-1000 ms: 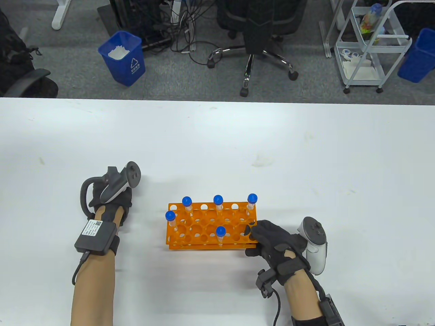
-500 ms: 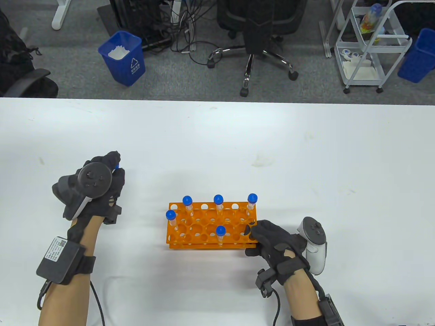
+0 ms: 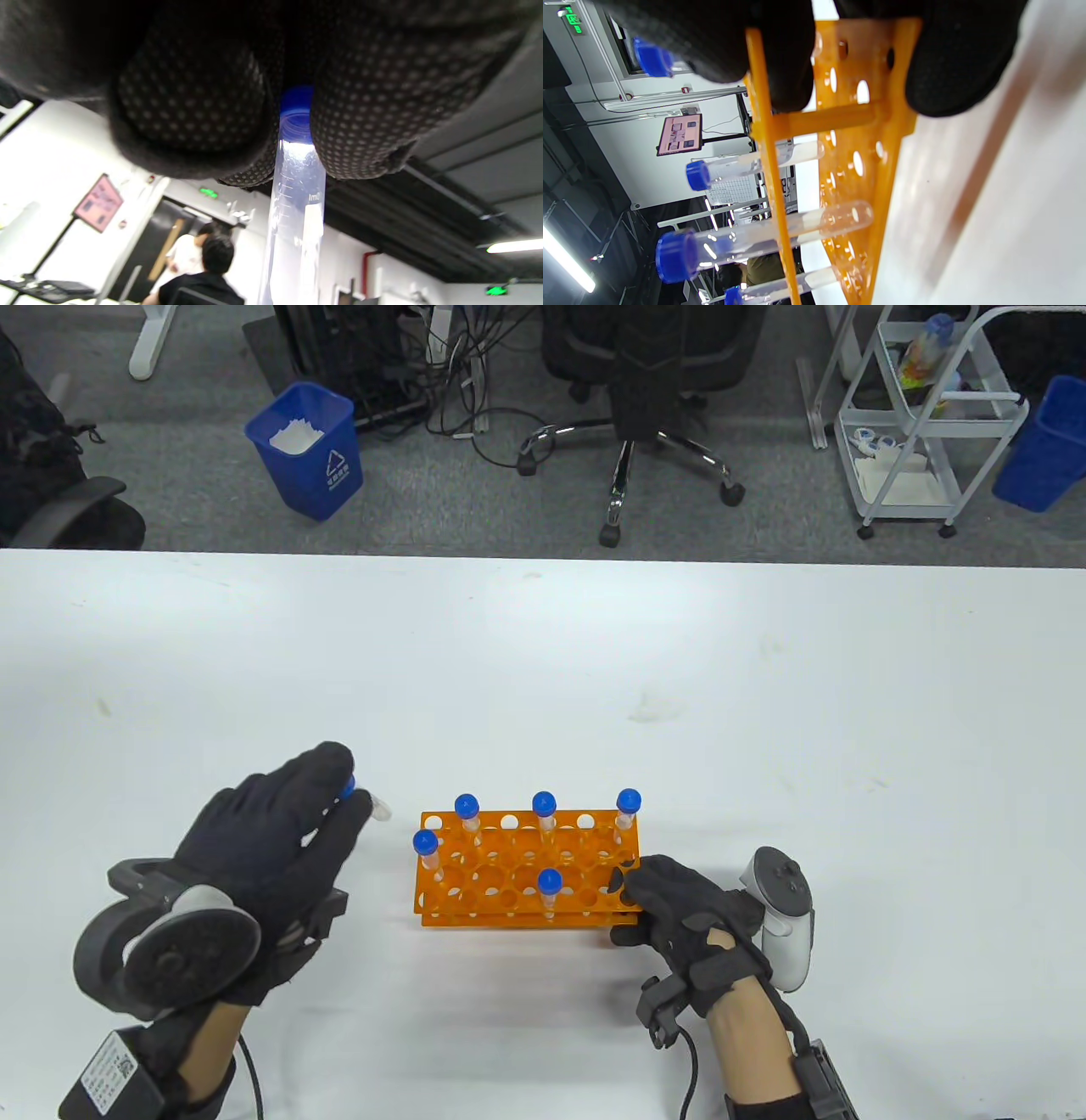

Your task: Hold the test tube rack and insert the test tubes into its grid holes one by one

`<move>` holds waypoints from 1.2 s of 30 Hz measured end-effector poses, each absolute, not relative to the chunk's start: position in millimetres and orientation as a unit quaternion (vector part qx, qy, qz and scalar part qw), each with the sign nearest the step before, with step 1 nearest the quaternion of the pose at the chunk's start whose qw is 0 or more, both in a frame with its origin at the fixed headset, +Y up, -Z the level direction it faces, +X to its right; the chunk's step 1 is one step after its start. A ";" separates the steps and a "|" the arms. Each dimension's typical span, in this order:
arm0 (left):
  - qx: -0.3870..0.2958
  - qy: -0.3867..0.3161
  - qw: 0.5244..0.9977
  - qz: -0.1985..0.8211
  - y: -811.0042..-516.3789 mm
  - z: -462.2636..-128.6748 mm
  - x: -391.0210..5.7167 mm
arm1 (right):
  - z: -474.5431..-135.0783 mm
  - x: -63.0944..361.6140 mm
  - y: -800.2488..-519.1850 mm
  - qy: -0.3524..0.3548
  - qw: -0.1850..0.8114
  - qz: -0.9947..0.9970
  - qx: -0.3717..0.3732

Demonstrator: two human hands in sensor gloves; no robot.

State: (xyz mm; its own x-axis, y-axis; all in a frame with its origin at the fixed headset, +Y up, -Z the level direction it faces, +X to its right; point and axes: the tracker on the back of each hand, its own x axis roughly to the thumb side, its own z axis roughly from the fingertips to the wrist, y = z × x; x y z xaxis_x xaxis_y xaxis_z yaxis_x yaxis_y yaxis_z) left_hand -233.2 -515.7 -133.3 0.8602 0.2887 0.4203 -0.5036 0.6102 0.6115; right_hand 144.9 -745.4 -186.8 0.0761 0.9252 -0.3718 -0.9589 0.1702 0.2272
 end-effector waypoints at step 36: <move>0.325 -0.207 0.923 0.006 -613.0 -112.5 -143.7 | -186.4 145.1 -746.2 0.220 0.742 0.633 -0.032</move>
State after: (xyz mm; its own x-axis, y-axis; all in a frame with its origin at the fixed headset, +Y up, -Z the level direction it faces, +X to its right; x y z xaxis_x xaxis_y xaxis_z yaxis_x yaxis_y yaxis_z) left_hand -143.7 -613.0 -112.5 0.9139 -0.1246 0.3864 -0.1449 0.7890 0.5970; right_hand 145.1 -746.2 -186.4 0.1018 0.9245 -0.3674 -0.9530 0.1966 0.2306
